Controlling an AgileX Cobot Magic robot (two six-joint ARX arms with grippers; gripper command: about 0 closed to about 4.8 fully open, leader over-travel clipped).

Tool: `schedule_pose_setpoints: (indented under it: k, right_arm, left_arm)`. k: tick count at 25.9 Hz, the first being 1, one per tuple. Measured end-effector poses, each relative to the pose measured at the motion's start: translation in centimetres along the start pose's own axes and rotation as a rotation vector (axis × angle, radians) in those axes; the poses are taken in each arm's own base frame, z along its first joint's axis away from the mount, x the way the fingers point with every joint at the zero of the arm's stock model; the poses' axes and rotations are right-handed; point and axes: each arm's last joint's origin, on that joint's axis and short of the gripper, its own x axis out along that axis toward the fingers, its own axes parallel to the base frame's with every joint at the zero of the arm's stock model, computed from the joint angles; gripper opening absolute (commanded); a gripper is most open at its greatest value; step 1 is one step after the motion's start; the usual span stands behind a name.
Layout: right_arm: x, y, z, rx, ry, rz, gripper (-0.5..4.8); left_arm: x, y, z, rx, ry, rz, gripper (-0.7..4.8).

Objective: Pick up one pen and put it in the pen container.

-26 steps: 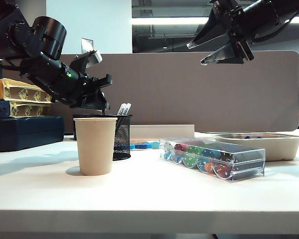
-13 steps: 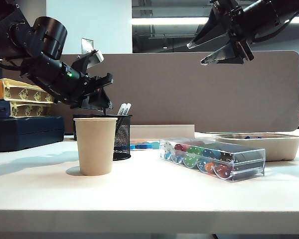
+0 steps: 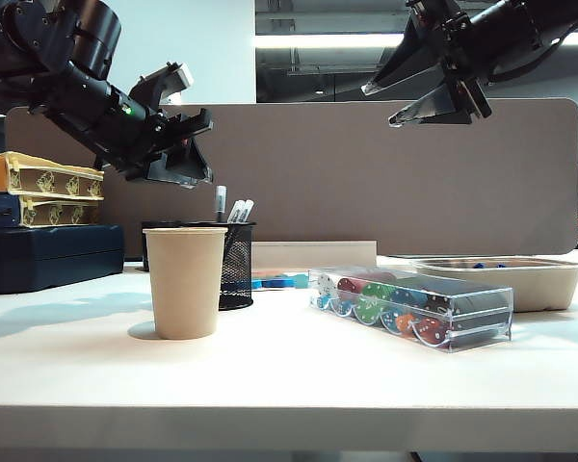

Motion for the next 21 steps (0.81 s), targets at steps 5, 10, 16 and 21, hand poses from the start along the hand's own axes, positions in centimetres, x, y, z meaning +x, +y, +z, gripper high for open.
schedule_pose_setpoints:
  k: [5, 10, 16, 21]
  right_arm:
    - [0.0, 0.0, 0.0, 0.0, 0.0, 0.0, 2.97]
    - [0.0, 0.0, 0.0, 0.0, 0.0, 0.0, 2.97]
    - [-0.2, 0.2, 0.1, -0.005, -0.004, 0.0, 2.96]
    - [-1.1, -0.3, 0.4, -0.002, -0.022, -0.021, 2.96]
  left_arm:
    - [-0.5, -0.2, 0.2, -0.007, 0.024, 0.001, 1.23]
    - [-1.2, -0.4, 0.6, -0.011, 0.036, 0.001, 1.22]
    - [-2.5, -0.9, 1.4, 0.027, 0.057, 0.0, 1.22]
    - [-3.4, -1.1, 1.6, 0.036, 0.097, -0.001, 1.21]
